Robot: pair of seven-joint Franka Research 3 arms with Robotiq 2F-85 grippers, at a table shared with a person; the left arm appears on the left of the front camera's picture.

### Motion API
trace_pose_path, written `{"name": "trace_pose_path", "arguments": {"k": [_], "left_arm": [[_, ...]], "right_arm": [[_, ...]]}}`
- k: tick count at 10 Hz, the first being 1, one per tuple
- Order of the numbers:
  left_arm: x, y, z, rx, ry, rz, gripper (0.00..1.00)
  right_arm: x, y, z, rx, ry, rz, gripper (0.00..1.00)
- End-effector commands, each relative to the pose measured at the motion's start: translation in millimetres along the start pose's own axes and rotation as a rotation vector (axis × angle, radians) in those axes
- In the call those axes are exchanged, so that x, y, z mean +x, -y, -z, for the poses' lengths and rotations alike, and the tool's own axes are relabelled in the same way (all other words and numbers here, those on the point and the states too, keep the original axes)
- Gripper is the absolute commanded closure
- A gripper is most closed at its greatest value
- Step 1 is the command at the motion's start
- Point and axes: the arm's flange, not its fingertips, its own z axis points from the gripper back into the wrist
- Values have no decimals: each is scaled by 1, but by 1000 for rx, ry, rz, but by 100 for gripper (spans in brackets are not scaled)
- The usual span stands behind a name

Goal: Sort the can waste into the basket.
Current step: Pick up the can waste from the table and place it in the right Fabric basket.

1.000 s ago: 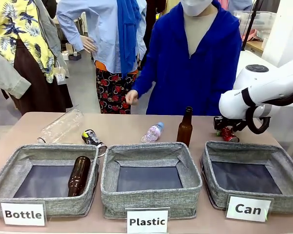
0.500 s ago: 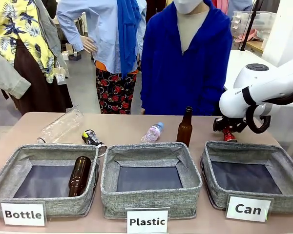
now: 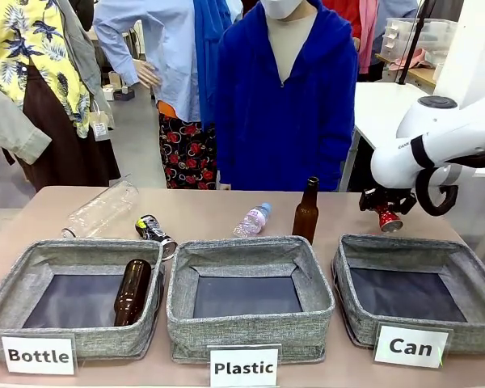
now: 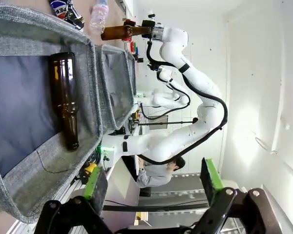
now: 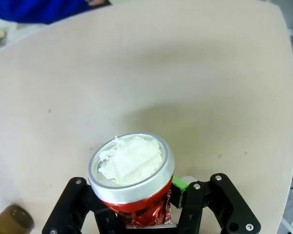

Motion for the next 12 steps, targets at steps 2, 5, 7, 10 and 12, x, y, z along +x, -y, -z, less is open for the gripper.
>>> {"name": "trace_pose_path", "arguments": {"k": [2,5,7,10,12], "left_arm": [[-4,4,-3,-12,-3,7,0],[-4,4,-3,-12,-3,7,0],[-4,4,-3,-12,-3,7,0],[-4,4,-3,-12,-3,7,0],[-4,4,-3,-12,-3,7,0]], "right_arm": [[-15,12,-42,10,39,8,100],[-50,22,-135,104,30,-200,100],[-86,19,-168,161,-79,-380,100],[-147,14,-184,166,-85,-921,100],[-168,18,-182,222,-111,-1183,100]]}}
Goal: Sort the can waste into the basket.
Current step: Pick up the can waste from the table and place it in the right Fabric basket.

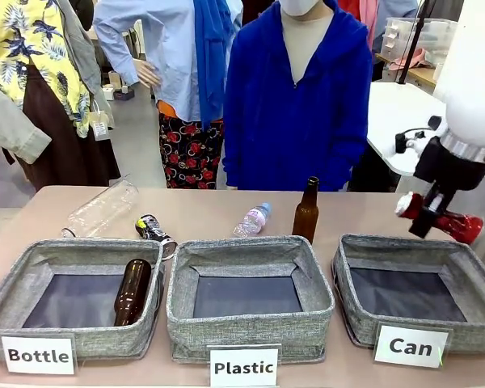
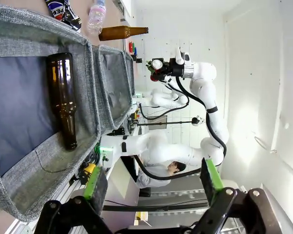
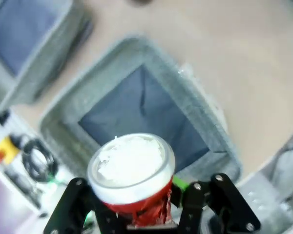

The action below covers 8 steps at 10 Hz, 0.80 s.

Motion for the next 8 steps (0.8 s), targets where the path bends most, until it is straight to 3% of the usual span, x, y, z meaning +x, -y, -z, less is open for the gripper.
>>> {"name": "trace_pose_path", "arguments": {"k": [1,4,7,8], "left_arm": [[-3,2,-2,-8,-4,3,0],[-3,2,-2,-8,-4,3,0],[-3,2,-2,-8,-4,3,0],[-3,2,-2,-8,-4,3,0]], "right_arm": [[-17,4,1,33,34,-215,100],[-18,4,6,58,31,-333,100],[-13,7,11,20,21,-340,100],[-12,7,12,10,25,-358,72]]}}
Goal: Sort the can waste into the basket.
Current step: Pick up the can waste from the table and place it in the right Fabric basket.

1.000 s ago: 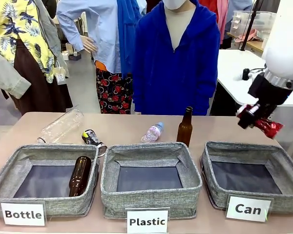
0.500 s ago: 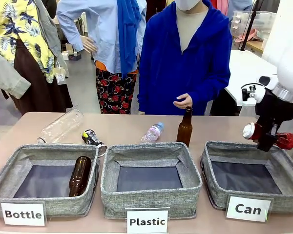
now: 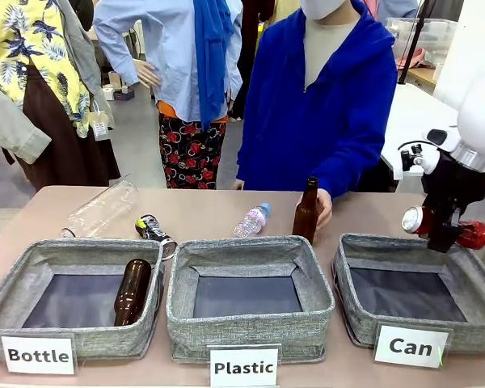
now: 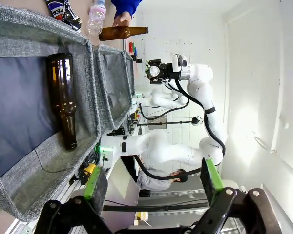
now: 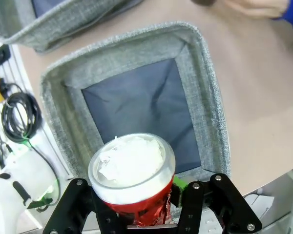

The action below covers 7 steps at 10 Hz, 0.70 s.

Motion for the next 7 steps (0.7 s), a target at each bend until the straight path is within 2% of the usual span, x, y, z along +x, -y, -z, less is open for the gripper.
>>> {"name": "trace_pose_path", "arguments": {"k": [1,2,3,5,6,7], "left_arm": [[-3,2,-2,-8,-4,3,0],[-3,2,-2,-8,-4,3,0],[-3,2,-2,-8,-4,3,0],[-3,2,-2,-8,-4,3,0],[-3,2,-2,-8,-4,3,0],[-3,2,-2,-8,-4,3,0]], "right_arm": [[1,4,1,-39,10,-51,40],[1,4,1,-40,4,-38,12],[1,5,2,-44,-3,-39,0],[1,6,2,-43,-7,-32,0],[1,7,2,-37,-5,-23,6],[1,7,3,-34,-8,-15,0]]}}
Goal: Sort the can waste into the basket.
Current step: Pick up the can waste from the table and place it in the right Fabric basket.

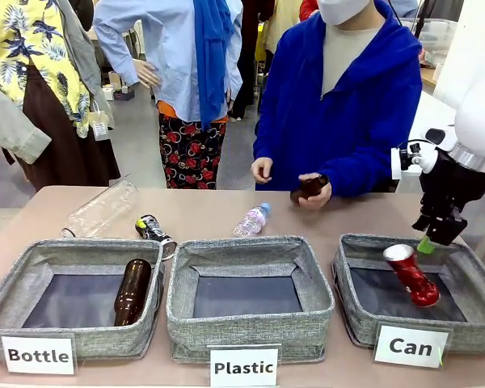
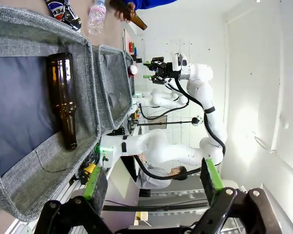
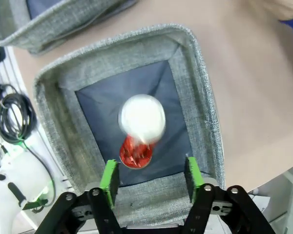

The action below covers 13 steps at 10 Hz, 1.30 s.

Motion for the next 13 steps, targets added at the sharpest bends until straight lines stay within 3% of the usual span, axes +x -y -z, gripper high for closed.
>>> {"name": "trace_pose_path", "arguments": {"k": [1,3,4,5,6,7,8,9,11,12,13], "left_arm": [[-3,2,-2,-8,-4,3,0],[-3,2,-2,-8,-4,3,0],[-3,2,-2,-8,-4,3,0],[-3,2,-2,-8,-4,3,0],[-3,2,-2,-8,-4,3,0],[-3,2,-2,-8,-4,3,0],[-3,2,-2,-8,-4,3,0],[-3,2,-2,-8,-4,3,0],[-3,2,-2,-8,-4,3,0],[0,0,0,0,0,0,0],[-26,23,-14,-62,-20,46,0]], "right_arm": [[-1,5,2,-8,-3,7,0],[-5,10,-3,77,73,133,0],[-11,17,-10,174,179,291,0],[-21,27,-19,305,327,563,0],[-37,39,-26,541,479,853,0],[-55,54,-34,715,782,1034,0],[-69,66,-37,829,1033,1308,0],[-81,73,-36,890,1148,1416,0],[-98,79,-31,947,1305,1468,0],[-103,82,-28,933,1343,1532,0],[-107,77,-30,754,545,924,0]]}}
